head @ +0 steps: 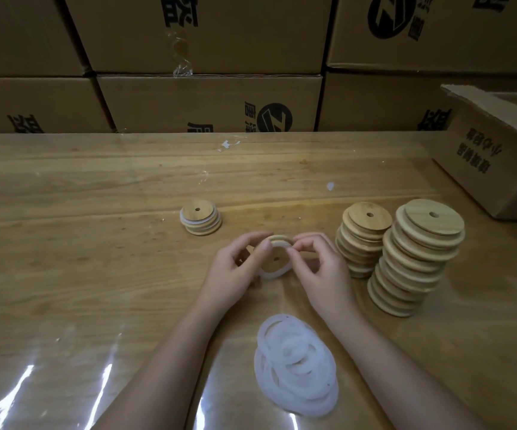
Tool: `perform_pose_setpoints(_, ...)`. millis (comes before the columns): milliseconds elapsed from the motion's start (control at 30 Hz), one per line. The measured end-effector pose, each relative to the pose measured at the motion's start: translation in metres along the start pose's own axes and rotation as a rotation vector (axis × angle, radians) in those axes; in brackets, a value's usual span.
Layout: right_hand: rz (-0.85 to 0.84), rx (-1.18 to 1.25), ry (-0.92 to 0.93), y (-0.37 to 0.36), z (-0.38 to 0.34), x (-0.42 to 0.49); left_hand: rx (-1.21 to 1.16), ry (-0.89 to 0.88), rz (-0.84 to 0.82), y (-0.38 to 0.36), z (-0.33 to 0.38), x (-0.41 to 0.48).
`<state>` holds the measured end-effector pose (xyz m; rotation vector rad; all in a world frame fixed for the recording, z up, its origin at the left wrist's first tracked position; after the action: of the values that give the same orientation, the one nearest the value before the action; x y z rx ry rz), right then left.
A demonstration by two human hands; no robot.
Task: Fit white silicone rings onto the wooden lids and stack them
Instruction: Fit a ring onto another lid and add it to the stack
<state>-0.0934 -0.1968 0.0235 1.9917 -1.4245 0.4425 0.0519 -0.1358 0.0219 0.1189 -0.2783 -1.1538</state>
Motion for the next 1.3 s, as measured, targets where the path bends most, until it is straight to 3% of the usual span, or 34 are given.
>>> perform_pose_setpoints(200, 0.021, -0.001, -0.051, 0.0015, 0.0003, -0.0009, 0.136, -0.087, 0.118, 0.0033, -0.0009, -0.0002)
perform_pose_setpoints(1300, -0.035, 0.061, -0.144, -0.0013, 0.0074, -0.0021, 0.261, -0.148, 0.16, 0.0043, -0.0042, -0.0008)
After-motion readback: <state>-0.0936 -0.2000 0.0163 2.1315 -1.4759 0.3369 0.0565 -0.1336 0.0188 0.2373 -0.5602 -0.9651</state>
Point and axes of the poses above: each hand's wrist, its own x-axis towards the middle knuckle, its own y-axis out of the back of the hand, z = x × y, the point moved 5 cm from there along x, towards the middle knuckle, and after that the axes turned 8 degrees about y, right-handed, at the moved point
